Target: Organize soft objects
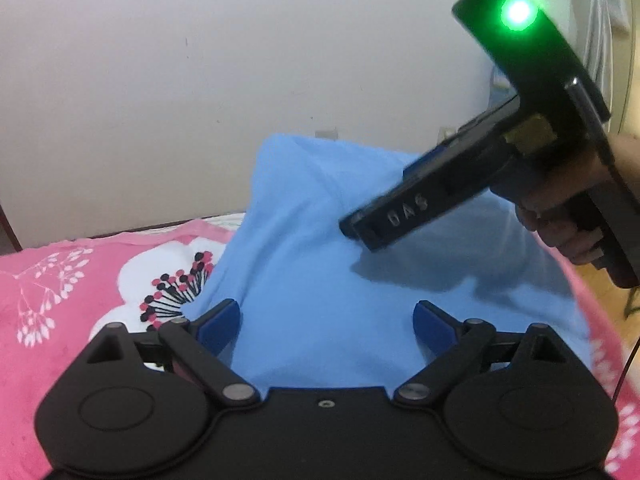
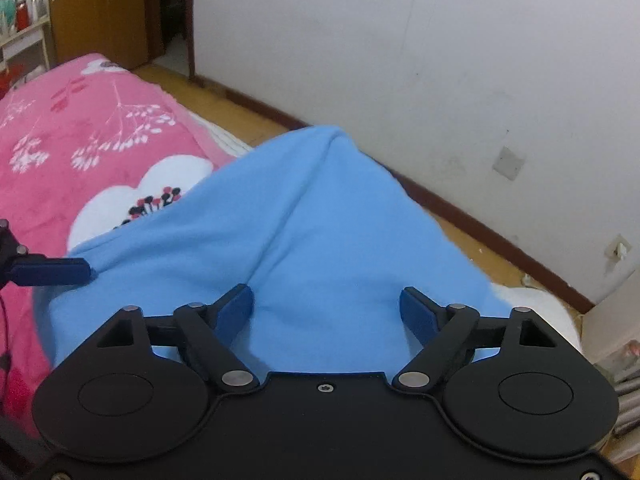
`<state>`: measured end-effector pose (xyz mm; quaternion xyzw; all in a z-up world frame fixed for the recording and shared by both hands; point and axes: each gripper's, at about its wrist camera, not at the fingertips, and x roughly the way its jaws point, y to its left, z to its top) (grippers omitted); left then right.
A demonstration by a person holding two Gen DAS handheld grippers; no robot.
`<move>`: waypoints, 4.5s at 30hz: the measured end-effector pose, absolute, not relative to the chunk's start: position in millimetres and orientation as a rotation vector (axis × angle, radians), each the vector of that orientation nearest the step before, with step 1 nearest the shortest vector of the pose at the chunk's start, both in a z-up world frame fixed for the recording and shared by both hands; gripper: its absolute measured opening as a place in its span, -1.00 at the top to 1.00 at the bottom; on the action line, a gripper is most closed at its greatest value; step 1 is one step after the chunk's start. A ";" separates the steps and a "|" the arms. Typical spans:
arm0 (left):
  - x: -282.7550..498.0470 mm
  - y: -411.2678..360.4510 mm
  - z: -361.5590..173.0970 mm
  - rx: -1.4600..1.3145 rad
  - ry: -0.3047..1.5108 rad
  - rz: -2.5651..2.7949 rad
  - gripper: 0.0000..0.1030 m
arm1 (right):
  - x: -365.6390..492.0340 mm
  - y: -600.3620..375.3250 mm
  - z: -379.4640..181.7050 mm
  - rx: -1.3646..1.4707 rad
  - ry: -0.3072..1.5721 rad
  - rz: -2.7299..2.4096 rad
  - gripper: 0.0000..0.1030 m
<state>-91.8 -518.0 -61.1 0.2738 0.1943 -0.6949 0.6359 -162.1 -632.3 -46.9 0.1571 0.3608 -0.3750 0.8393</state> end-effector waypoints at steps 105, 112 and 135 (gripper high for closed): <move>-203.8 -345.5 146.7 0.687 0.429 -1.361 -1.00 | -392.5 -385.9 108.6 0.626 0.382 -0.974 -0.90; -190.6 -349.9 142.9 0.698 0.424 -1.379 -0.99 | -390.5 -385.0 107.8 0.625 0.390 -0.966 -0.90; -197.8 -345.0 144.3 0.696 0.420 -1.370 -0.99 | -394.1 -383.7 105.5 0.617 0.414 -0.968 -0.90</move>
